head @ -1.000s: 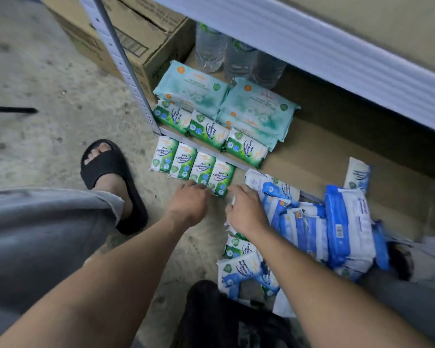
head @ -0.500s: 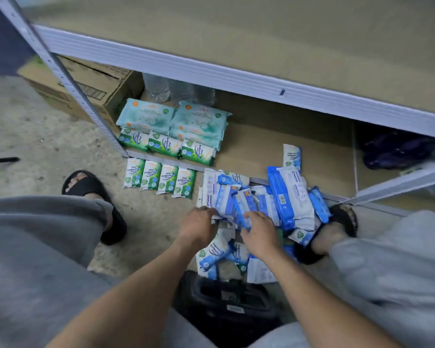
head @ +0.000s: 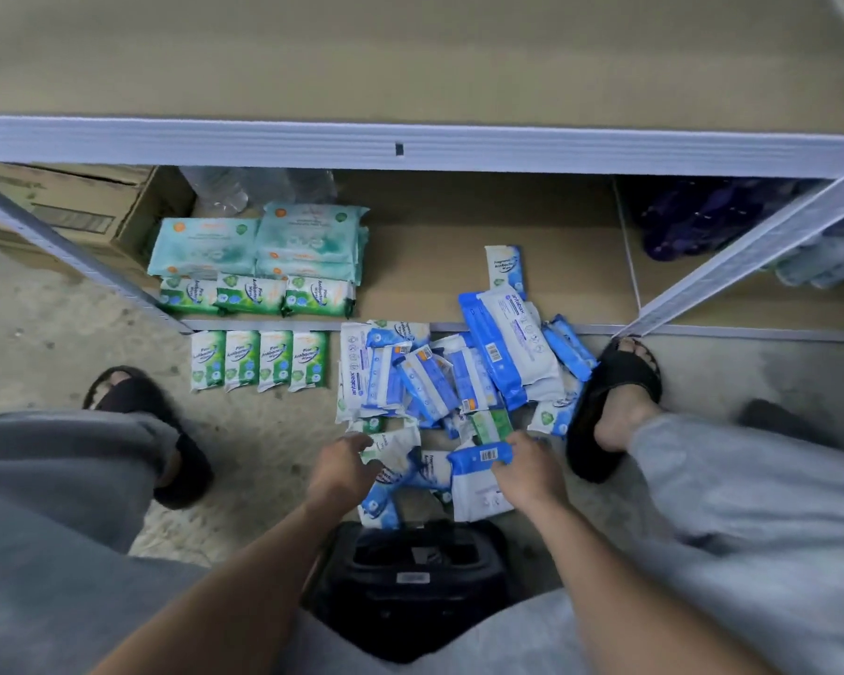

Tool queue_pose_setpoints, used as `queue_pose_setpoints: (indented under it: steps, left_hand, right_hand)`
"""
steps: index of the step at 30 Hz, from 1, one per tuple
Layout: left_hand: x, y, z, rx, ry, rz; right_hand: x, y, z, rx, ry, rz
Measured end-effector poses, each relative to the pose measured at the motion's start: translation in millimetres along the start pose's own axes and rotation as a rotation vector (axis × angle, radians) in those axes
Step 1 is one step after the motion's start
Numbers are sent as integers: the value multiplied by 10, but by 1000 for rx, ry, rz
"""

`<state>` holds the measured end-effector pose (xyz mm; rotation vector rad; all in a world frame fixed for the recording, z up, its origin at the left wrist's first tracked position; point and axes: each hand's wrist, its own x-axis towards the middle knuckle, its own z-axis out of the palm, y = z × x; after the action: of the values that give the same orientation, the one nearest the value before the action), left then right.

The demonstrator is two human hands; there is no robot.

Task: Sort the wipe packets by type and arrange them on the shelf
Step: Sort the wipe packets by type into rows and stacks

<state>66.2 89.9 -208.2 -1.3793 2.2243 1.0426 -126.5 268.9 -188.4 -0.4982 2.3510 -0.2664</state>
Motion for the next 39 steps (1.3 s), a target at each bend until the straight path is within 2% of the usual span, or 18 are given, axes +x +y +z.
queue_pose_setpoints:
  steps: [9, 14, 18, 23, 29, 33, 39]
  left_hand:
    - [190, -211, 148, -77, -17, -144]
    - [290, -293, 243, -134, 15, -209]
    - [418, -336, 312, -202, 29, -277]
    - [579, -307, 439, -349, 37, -313]
    - [665, -330, 544, -442, -18, -351]
    - [708, -297, 501, -408, -101, -357]
    - [787, -251, 435, -232, -112, -310]
  right_hand:
    - [321, -28, 154, 41, 34, 65]
    - [553, -26, 226, -18, 70, 46]
    - [663, 3, 393, 114, 67, 105]
    - [670, 14, 570, 206, 171, 145]
    - [785, 56, 648, 223, 158, 183]
    - [812, 84, 624, 250, 200, 158]
    - [737, 132, 601, 177, 177, 77]
